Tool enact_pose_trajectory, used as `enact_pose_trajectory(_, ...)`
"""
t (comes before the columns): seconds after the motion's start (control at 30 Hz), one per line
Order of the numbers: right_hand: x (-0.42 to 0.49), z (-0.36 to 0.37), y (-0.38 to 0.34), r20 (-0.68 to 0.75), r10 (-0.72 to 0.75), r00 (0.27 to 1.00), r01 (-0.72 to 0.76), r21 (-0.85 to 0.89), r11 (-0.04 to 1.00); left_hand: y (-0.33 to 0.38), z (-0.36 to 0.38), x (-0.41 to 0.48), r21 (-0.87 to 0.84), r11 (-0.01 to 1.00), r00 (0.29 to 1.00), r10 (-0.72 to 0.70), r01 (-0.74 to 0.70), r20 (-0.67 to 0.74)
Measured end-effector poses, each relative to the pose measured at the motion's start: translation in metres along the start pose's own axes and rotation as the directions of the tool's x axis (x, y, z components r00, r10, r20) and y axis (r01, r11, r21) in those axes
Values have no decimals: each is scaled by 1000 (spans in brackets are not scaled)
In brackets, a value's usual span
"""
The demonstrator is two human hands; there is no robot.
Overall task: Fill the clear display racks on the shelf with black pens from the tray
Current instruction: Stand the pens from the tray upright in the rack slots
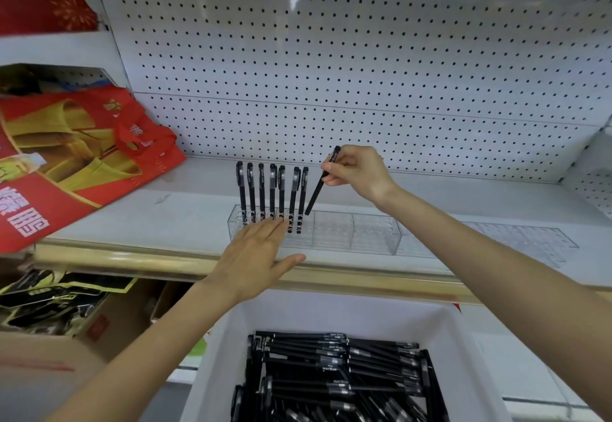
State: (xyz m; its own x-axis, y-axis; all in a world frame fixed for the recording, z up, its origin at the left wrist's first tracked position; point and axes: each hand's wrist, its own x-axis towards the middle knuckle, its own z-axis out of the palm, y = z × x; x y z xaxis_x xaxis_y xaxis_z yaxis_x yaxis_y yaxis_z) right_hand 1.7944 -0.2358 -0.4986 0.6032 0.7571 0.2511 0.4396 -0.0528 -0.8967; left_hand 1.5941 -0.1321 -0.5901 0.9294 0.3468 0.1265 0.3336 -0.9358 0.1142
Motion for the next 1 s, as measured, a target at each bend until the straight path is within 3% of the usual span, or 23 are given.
enact_pose_trajectory(0.3, 8, -2, 5, 0, 0, 1000, 0, -63, 998, -1, 2, 1, -1, 1000, 1000, 7, -7, -12)
enact_pose_trajectory(0.83, 16, 19, 11, 224, 39, 974, 42, -346, 937, 0, 5, 0, 31, 1000, 1000, 3, -4, 6)
enact_pose_trajectory(1.0, 16, 25, 21, 217, 58, 974, 18, -333, 943, 1, 5, 1, 46, 999, 1000, 2, -2, 15)
